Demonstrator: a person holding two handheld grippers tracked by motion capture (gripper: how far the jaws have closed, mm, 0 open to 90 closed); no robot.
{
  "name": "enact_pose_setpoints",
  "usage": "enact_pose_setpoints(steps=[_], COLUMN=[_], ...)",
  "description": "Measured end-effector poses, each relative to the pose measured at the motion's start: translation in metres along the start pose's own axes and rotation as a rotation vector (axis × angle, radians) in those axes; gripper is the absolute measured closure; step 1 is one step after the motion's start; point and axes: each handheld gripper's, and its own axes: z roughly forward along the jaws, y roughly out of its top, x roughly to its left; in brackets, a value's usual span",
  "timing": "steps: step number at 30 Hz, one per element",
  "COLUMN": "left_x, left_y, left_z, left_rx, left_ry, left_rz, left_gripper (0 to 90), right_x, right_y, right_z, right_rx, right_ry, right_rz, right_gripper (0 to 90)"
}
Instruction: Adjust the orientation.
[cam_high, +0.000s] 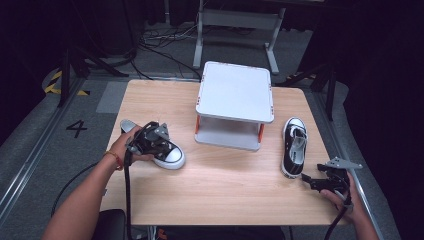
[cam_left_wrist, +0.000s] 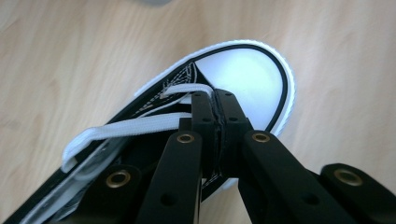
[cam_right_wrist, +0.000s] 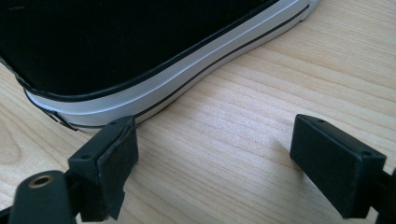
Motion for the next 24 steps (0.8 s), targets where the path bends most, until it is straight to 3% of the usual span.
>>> enact_pose_setpoints(steps=[2, 3, 8, 9, 10, 14, 16, 18, 22, 24], left_x=[-0.012, -0.012, -0.032, -0.04, -0.04, -0.05, -0.048, -0.04, -0.027, -0.015], left_y=[0.016, 0.016, 0.057, 0.073, 0.073, 0.095, 0.095, 0.085, 0.063, 0.047], left_z=[0.005, 0.005, 0.024, 0.032, 0.032, 0.045, 0.043, 0.03, 0.005, -0.009], left_rx=[0.022, 0.022, -0.005, -0.014, -0.014, 0.004, 0.009, -0.031, -0.033, -0.036], left_ry=[-0.005, -0.005, -0.045, -0.059, -0.059, -0.087, -0.115, -0.146, -0.087, -0.057], left_rz=[0.034, 0.034, 0.027, 0.033, 0.033, 0.106, 0.111, 0.079, 0.073, 0.05], left_gripper=[88.2, 88.1, 87.9, 87.5, 87.3, 83.4, 78.0, 64.4, 48.2, 41.7], right_x=[0.0, 0.0, 0.0, 0.0, 0.0, 0.0, 0.0, 0.0, 0.0, 0.0], right_y=[0.0, 0.0, 0.0, 0.0, 0.0, 0.0, 0.0, 0.0, 0.0, -0.001], right_z=[0.0, 0.0, 0.0, 0.0, 0.0, 0.0, 0.0, 0.0, 0.0, -0.001], right_rx=[0.0, 0.0, 0.0, 0.0, 0.0, 0.0, 0.0, 0.0, -0.001, -0.001], right_ry=[0.0, 0.0, 0.001, 0.003, 0.003, 0.003, 0.004, 0.005, 0.003, 0.001], right_rz=[0.0, 0.0, -0.002, -0.002, -0.002, -0.003, -0.004, -0.005, -0.005, -0.005], right_gripper=[15.3, 15.3, 15.3, 15.3, 15.3, 15.3, 15.3, 15.3, 15.3, 15.3])
